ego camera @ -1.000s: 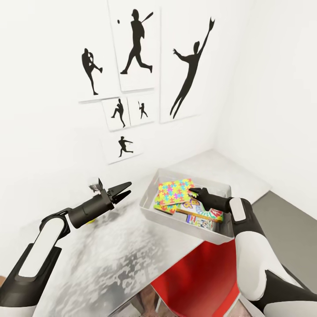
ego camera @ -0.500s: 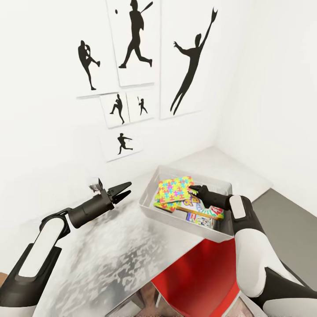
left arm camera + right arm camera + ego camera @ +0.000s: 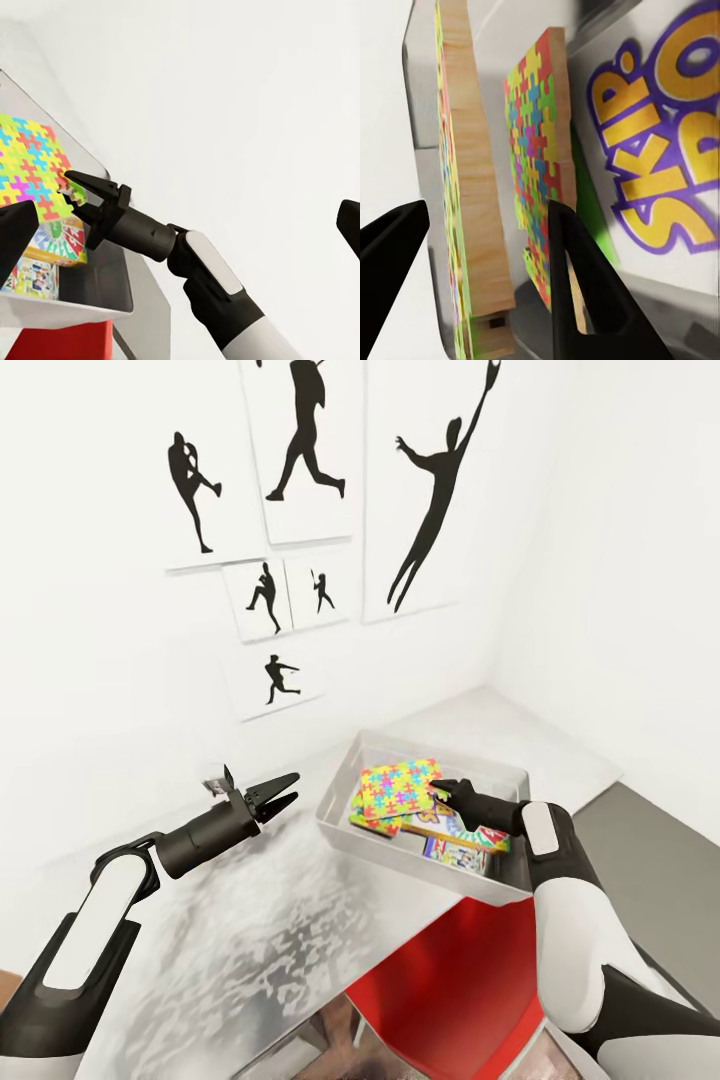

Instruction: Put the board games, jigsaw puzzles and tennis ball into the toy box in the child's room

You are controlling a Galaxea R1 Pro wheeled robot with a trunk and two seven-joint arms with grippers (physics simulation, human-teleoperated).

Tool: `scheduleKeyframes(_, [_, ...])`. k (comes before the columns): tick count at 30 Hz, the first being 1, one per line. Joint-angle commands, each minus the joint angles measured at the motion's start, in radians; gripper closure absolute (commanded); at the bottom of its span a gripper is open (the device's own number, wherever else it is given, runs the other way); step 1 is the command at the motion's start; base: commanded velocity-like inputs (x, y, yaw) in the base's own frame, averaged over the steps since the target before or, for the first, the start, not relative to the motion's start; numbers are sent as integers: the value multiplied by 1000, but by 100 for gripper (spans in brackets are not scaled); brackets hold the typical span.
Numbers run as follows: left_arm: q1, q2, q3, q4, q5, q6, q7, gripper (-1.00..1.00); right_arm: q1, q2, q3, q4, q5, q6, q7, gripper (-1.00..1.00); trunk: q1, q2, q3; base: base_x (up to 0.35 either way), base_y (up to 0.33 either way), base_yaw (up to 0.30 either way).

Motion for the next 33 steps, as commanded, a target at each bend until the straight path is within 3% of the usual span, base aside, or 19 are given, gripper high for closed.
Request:
scheduleKeyframes(1, [-1, 1, -1, 0, 1, 2, -2, -100, -2, 1, -7, -1, 9, 5, 9, 100, 1, -2, -3, 0, 0, 0])
scheduleKeyframes(33, [-1, 0, -1, 0, 0, 2, -5, -100, -2, 6, -5, -1, 12, -1, 7, 100, 1, -2, -50, 0, 0, 0])
